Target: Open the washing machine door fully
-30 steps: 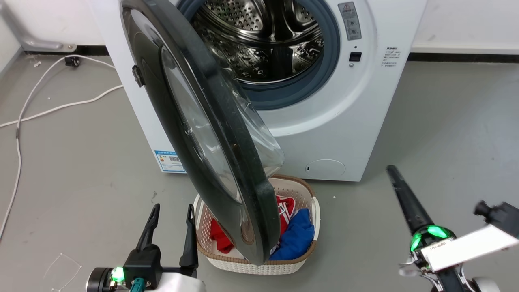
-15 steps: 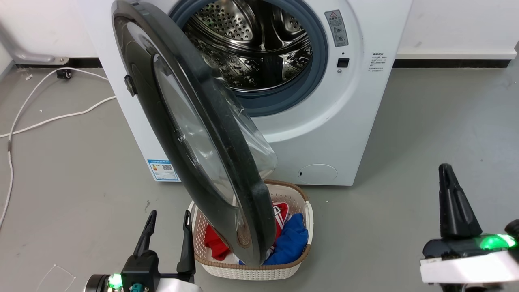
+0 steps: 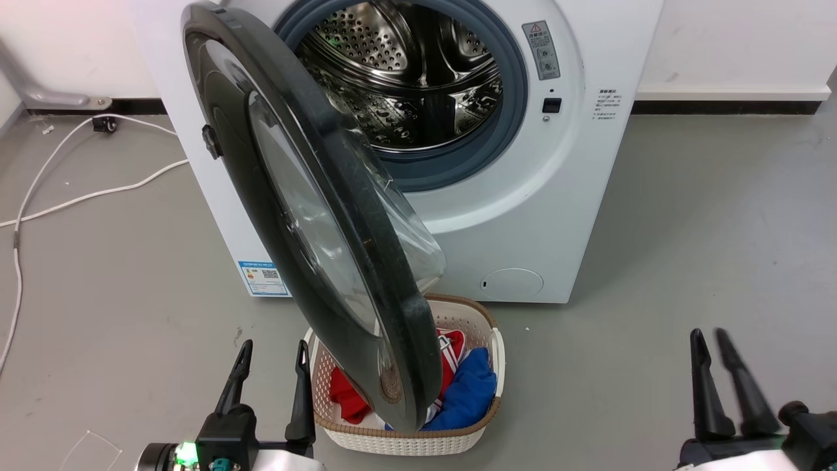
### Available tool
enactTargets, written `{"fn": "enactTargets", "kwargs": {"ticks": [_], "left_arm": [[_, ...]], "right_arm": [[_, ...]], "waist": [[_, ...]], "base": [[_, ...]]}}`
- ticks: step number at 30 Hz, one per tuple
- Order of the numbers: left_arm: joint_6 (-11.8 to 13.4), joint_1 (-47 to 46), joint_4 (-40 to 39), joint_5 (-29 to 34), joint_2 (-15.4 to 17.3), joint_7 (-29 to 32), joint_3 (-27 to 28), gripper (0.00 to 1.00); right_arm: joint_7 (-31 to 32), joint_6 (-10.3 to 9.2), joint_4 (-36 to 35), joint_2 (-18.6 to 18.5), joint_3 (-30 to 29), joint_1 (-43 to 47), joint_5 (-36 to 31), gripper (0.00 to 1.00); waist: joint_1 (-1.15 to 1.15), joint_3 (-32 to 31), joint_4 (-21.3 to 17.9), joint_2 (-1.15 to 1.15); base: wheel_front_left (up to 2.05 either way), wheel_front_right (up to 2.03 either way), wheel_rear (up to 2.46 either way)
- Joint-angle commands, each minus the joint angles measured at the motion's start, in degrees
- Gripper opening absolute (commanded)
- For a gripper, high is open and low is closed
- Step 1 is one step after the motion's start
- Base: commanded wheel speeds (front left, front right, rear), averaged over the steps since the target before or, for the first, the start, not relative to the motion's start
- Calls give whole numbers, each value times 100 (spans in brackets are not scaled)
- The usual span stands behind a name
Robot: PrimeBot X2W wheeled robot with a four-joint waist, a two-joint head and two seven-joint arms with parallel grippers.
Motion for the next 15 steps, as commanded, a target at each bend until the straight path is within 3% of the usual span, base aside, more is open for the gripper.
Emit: {"fn": "enactTargets", "kwargs": {"ticks": [1, 15], "left_arm": [[-1, 58, -6, 34, -8, -14, 23, 100], [34, 87, 21, 0, -7, -14, 56, 100]], "right_arm": [[-11, -1, -44, 23, -54, 89, 30, 100], [-12, -1, -108, 24, -85, 212, 143, 100]], "waist": [[0, -7, 3, 0], [0, -23, 2, 0]], "base": [[0, 0, 0], [0, 0, 0]]}}
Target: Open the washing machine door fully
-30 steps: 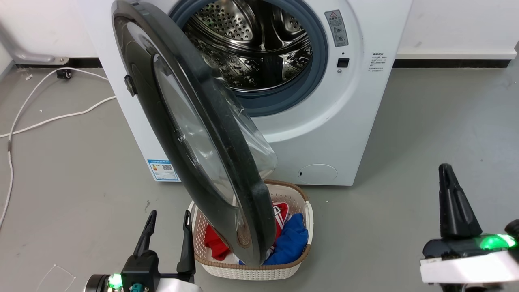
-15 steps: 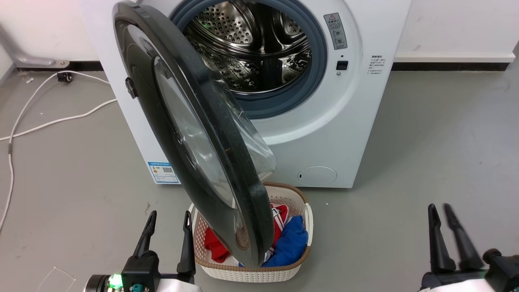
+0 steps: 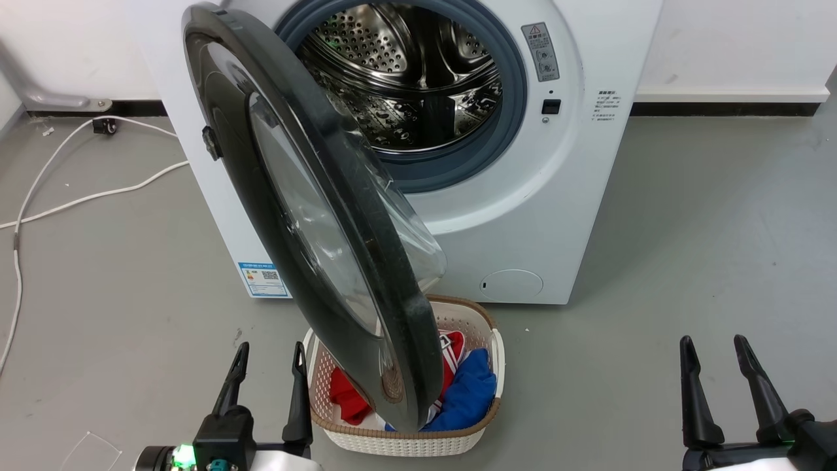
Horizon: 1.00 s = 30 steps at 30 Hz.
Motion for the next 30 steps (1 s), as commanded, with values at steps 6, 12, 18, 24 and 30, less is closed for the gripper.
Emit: {"fn": "enactTargets", "kwargs": {"ticks": [6, 12, 18, 24, 30], "left_arm": [[6, 78, 34, -57, -6, -14, 36, 100], [39, 81, 27, -134, -6, -14, 71, 0], [47, -25, -75, -96, -6, -14, 218, 0], [73, -307, -655, 115, 30, -14, 469, 0], [9, -664, -1377, 269, 79, -14, 379, 0]], "right_arm": [[-12, -1, 35, 21, 23, 48, 47, 100], [-12, -1, 51, 21, 59, 47, 47, 100], [-12, -1, 73, 21, 48, 33, 33, 100], [-12, -1, 102, 22, 43, 18, 61, 100], [-12, -1, 129, 22, 91, 22, 52, 100]], "waist": [[0, -8, -5, 0], [0, -13, -18, 0], [0, -7, -21, 0], [0, -6, -36, 0], [0, -15, -53, 0]], "base": [[0, 0, 0], [0, 0, 0], [0, 0, 0], [0, 0, 0], [0, 0, 0]]}}
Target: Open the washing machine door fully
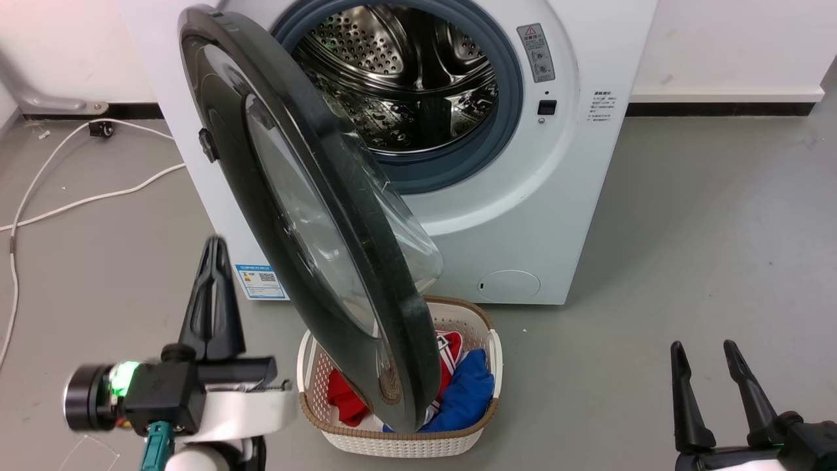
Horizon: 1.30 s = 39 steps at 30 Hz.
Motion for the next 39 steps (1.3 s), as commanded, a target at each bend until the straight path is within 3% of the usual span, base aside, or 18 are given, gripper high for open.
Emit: {"fn": "enactTargets", "kwargs": {"ticks": [1, 8, 16, 28, 39], "left_arm": [[-34, -125, -149, 52, 34, -13, -62, 0], [-144, -467, -806, 154, 32, -12, -512, 0], [-426, -760, -1090, 200, 0, -13, -1484, 0], [-700, -1045, -779, 122, -46, -12, -3071, 0], [-784, -899, -220, 9, -56, -12, -3885, 0]], "right_arm": [[-12, -1, 10, 22, 17, 16, 15, 100], [-12, -1, 12, 22, 26, -50, 32, 100], [-12, -1, -3, 22, 44, -93, 31, 100], [-12, -1, -18, 21, 86, -138, -9, 100], [-12, -1, -24, 21, 107, -163, -31, 100]], "waist": [[0, 2, -4, 0], [0, 10, -41, 0], [0, 20, -79, 0], [0, 67, -135, 0], [0, 119, -147, 0]], "base": [[0, 0, 0], [0, 0, 0], [0, 0, 0], [0, 0, 0], [0, 0, 0]]}}
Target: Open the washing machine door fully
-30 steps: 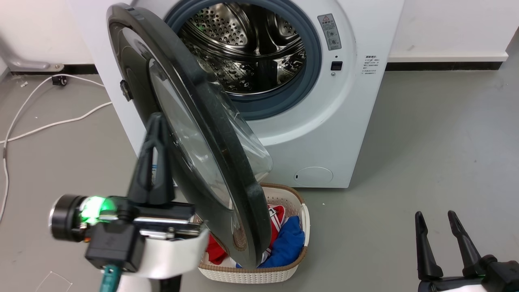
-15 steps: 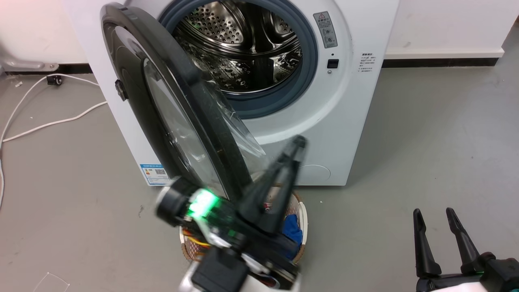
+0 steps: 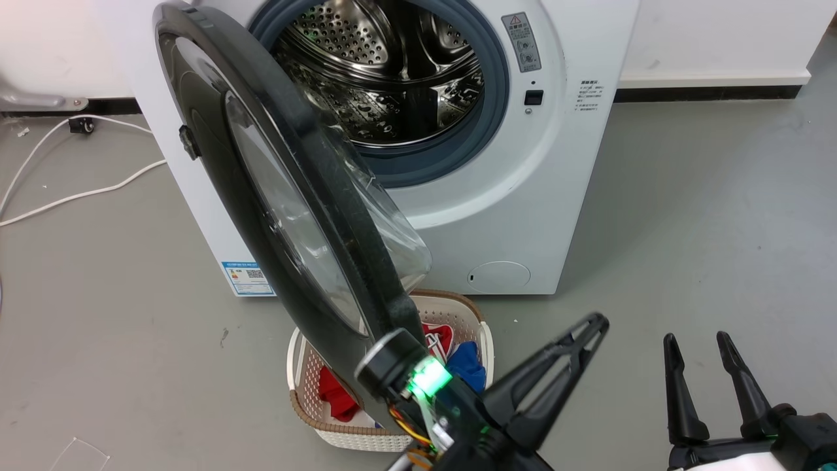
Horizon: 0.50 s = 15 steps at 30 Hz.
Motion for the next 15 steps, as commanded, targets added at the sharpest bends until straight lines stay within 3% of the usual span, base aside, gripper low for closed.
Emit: {"fn": "enactTargets", "kwargs": {"ticks": [1, 15], "left_arm": [[-17, 61, 105, -28, -10, -12, -84, 0], [25, 359, 1072, -133, 79, -13, -316, 0]], "right_arm": [[-12, -1, -21, 20, 4, -57, -10, 100], [-12, -1, 18, 20, 109, -145, -83, 100]], "waist": [[0, 12, 10, 0], [0, 139, 55, 0]], "base": [[0, 0, 0], [0, 0, 0]]}}
